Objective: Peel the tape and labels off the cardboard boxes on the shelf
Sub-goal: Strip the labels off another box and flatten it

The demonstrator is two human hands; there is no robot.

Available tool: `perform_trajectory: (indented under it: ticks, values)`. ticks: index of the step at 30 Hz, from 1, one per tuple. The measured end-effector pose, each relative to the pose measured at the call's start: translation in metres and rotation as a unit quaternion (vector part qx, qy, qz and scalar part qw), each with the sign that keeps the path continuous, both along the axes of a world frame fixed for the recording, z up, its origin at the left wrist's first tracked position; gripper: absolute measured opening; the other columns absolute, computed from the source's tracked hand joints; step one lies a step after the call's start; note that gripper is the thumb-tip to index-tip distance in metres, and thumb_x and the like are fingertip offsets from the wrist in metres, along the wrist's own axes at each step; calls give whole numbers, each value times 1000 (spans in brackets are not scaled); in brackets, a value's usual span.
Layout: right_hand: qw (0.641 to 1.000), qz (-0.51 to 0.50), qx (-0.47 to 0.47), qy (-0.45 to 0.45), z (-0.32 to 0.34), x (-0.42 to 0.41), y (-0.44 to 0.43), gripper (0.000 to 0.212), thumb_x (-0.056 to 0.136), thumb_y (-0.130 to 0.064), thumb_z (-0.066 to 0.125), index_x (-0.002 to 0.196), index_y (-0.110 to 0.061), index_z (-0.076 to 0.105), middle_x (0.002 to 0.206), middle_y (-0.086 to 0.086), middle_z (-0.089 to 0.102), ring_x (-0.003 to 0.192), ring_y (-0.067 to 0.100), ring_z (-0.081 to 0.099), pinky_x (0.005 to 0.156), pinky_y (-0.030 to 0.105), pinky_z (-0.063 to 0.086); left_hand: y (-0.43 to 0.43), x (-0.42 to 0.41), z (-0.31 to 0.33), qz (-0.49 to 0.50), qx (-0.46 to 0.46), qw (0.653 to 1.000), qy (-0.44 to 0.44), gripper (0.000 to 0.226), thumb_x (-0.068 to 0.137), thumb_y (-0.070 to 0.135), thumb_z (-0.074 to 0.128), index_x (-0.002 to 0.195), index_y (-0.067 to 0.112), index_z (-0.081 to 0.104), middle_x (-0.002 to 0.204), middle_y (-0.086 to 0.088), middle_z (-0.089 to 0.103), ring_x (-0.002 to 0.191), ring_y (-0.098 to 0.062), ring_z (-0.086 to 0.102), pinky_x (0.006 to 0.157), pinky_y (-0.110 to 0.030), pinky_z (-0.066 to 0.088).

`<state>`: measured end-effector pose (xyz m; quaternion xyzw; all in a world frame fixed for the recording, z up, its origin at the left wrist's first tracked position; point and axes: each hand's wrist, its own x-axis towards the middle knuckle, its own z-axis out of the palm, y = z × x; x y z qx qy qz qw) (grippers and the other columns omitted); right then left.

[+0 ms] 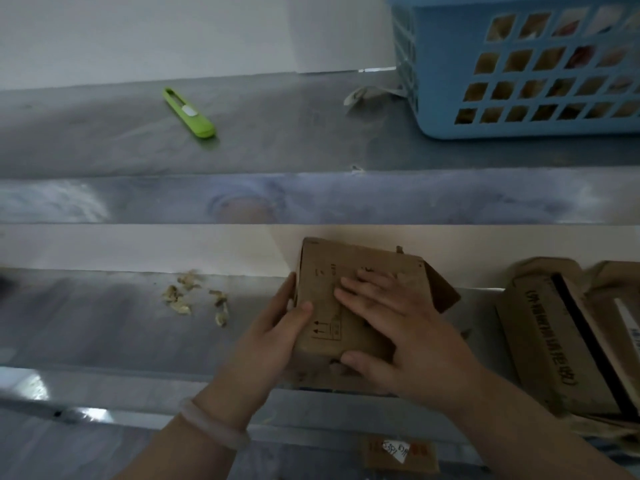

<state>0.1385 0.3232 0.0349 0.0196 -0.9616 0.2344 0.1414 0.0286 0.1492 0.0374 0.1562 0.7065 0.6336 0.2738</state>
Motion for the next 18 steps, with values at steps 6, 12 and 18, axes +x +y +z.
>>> perform_trajectory:
  ticks: [6, 12, 18]
  values:
    - [994, 47, 20, -93, -2, -1, 5, 66, 80, -73, 47, 140, -47, 39, 150, -33, 20, 142, -12, 0, 118, 24, -4, -11, 4, -13, -2, -8, 999, -36, 47, 94, 10, 54, 136, 29, 48, 123, 7, 64, 98, -10, 68, 71, -22, 56]
    - [995, 59, 21, -78, -10, -3, 2, 62, 80, -73, 49, 136, -47, 45, 148, -31, 28, 144, -7, 9, 117, 27, 2, -30, -21, -11, -36, -54, 998, -3, 56, 77, 24, 71, 130, 29, 54, 122, 4, 61, 103, -13, 66, 87, -44, 56]
    - [994, 63, 14, -88, -7, -7, 3, 63, 77, -77, 41, 134, -51, 40, 146, -34, 25, 143, -10, 5, 118, 25, -1, -27, -32, -11, -31, -78, 996, 10, 35, 86, 13, 68, 115, 28, 57, 118, 4, 60, 100, -19, 67, 84, -47, 57]
